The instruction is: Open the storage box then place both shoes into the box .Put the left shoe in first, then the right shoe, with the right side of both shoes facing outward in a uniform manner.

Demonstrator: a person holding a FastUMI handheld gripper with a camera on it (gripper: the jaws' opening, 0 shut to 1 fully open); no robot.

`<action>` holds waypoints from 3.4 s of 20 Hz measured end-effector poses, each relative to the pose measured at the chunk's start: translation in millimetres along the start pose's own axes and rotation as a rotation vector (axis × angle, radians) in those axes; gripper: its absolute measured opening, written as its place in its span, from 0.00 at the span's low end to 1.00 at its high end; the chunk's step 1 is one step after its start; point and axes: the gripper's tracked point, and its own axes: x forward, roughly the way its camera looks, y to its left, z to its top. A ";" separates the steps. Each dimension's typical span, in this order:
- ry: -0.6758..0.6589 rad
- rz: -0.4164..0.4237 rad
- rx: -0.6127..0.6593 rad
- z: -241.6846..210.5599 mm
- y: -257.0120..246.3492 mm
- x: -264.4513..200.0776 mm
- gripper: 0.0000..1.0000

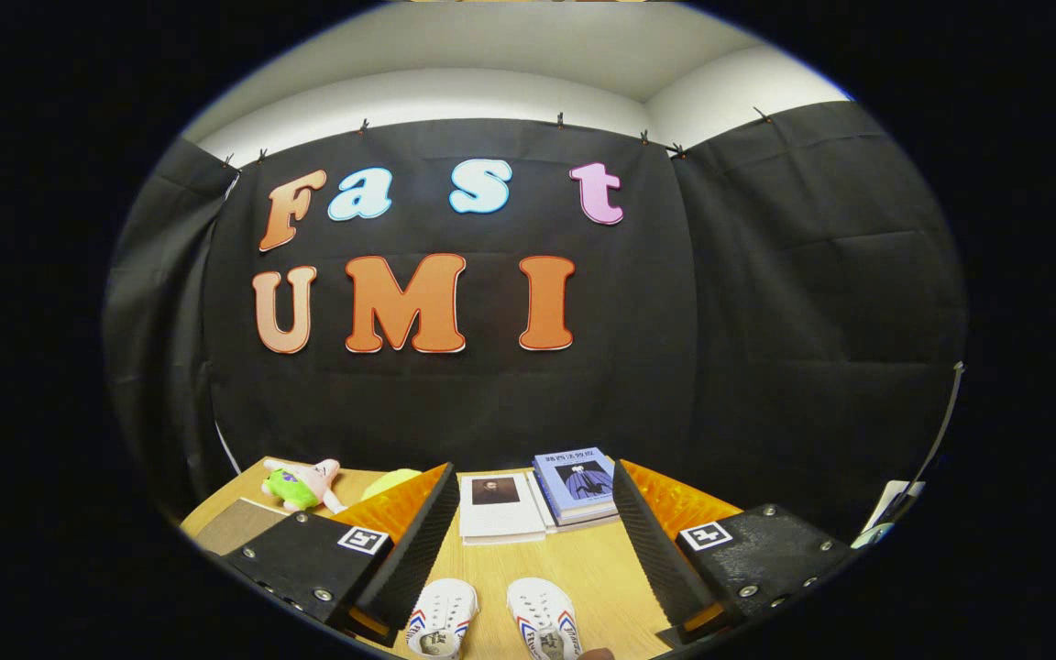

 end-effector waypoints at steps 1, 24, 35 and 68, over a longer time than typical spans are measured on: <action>0.008 0.010 0.015 -4.4 2.4 0.6 0.99; 0.600 0.699 0.985 -193.9 174.6 -43.3 0.98; 0.838 0.939 1.234 -222.2 241.0 -62.0 0.97; 0.703 0.837 0.948 -71.6 317.4 -68.0 0.02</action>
